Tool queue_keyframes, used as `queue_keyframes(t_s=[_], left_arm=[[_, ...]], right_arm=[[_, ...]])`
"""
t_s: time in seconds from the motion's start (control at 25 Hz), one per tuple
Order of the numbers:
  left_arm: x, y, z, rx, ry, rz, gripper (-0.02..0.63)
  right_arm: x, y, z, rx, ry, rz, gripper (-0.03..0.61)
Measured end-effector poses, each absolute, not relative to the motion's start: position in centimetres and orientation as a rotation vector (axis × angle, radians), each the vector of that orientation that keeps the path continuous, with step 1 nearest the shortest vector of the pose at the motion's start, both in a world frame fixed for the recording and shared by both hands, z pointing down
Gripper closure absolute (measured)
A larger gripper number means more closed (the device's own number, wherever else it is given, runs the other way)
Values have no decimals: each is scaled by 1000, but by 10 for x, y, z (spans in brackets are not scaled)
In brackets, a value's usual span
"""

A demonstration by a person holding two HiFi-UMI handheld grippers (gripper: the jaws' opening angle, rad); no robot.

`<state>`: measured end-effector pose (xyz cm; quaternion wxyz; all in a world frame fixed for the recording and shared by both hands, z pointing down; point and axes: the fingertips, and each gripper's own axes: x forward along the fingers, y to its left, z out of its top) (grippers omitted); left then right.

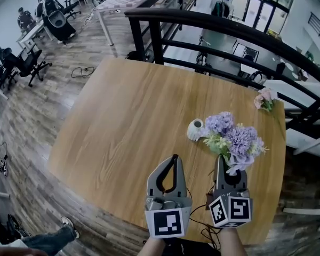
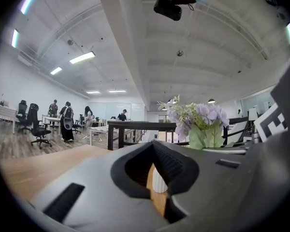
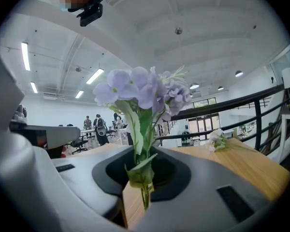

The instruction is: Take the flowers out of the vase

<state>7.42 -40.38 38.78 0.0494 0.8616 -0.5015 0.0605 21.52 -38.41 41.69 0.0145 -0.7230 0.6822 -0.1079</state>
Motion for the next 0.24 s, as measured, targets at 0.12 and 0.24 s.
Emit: queue_keyframes(t_s=[0.12, 0.24], left_arm=[[75, -403, 388, 2627, -1525, 182, 577], [76, -402, 388, 2631, -1521, 178, 577]], right_arm=[[215, -384, 417, -2254, 2126, -337, 483], [213, -383, 416, -2261, 2135, -336, 483]])
